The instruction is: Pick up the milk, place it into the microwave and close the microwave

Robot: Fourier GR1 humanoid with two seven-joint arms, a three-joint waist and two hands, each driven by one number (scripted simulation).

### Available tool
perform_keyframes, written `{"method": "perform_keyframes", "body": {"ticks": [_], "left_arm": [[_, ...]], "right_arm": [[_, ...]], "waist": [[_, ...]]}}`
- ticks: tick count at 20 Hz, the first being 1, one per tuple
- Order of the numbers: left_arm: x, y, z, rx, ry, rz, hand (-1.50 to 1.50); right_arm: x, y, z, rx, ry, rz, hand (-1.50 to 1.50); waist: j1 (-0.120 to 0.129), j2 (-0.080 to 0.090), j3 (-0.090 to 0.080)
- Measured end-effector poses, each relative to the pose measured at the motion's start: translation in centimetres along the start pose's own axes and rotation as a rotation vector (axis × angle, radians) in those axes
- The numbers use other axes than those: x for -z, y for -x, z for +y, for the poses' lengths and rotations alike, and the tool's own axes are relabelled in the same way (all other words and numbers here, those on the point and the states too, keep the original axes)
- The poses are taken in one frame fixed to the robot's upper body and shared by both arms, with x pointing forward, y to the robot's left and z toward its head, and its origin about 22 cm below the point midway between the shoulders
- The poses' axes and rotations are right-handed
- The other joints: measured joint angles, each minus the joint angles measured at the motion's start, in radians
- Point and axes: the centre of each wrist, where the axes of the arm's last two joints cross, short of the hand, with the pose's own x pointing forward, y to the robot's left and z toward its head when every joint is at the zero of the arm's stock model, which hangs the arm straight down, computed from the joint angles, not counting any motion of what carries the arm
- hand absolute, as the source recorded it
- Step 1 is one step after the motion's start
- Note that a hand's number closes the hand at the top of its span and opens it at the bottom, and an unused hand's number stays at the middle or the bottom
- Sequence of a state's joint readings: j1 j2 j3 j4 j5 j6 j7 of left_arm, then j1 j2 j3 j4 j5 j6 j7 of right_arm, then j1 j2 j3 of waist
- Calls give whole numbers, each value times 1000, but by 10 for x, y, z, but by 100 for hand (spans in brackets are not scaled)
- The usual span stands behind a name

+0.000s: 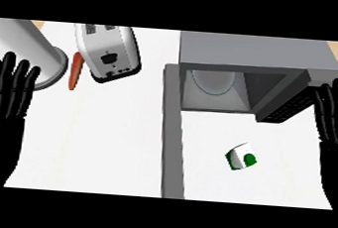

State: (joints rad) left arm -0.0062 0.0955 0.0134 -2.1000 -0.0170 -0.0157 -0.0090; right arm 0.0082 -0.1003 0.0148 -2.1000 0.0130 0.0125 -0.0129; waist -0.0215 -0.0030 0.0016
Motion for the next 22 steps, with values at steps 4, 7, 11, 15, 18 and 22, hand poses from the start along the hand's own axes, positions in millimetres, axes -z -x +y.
{"method": "perform_keyframes", "body": {"ticks": [4,7,11,15,18,22], "left_arm": [[4,-4,12,-10,21,12,-150],[7,-4,22,-55,23,46,-150],[-5,-8,34,-180,13,104,-150],[-26,-21,47,-224,9,127,-150],[-38,-32,54,-238,16,132,-150],[-60,-43,68,-251,12,148,-150]], "right_arm": [[-11,-7,-1,-6,-22,0,-150],[-19,-12,4,22,-77,7,-150],[-29,-20,11,84,-135,33,-150],[-44,-24,11,103,-134,50,-150],[-52,-24,7,88,-123,73,-150],[-55,-14,8,50,-106,101,-150]], "waist": [[12,1,-1],[17,1,-1],[22,0,-2],[24,0,-2],[24,0,-2],[28,0,-2]]}}
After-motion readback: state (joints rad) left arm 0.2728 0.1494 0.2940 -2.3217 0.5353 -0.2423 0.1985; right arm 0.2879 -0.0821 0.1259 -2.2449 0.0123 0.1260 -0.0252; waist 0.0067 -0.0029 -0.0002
